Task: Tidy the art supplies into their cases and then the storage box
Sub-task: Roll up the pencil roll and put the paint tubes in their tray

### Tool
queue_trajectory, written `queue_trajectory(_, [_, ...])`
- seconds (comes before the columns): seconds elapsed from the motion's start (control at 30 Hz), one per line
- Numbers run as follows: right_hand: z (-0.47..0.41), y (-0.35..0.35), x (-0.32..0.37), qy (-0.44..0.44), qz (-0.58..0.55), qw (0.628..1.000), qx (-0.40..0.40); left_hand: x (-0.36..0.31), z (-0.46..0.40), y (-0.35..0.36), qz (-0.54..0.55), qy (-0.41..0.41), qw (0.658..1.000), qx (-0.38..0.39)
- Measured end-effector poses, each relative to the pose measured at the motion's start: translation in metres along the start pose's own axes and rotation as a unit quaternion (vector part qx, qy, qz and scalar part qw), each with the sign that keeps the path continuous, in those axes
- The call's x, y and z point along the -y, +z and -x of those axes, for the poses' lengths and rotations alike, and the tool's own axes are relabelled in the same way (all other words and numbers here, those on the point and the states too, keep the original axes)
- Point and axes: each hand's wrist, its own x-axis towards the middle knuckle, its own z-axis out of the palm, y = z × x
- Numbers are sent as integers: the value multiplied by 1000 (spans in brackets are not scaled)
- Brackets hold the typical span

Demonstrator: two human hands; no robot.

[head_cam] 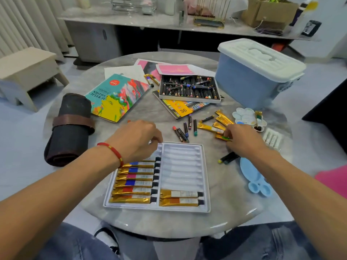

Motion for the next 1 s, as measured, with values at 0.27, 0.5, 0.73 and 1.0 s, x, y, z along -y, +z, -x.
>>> queue_trajectory(0.27, [17,-2,15,-80,150,984,-55,3,-15,-6,35,-23,999,-21])
queue_trajectory(0.5, [53,-15,114,-278,-85,954,-72,1,-5,-2,63,26,998,-6])
queue_trajectory(0.73, [46,-1,164,-328,-186,926,-20,25,14,-3,8,-25,999,21])
queue_trajectory(1.0, [29,7,142,-238,-261,933,69,41,37,22,49,-61,997,-4])
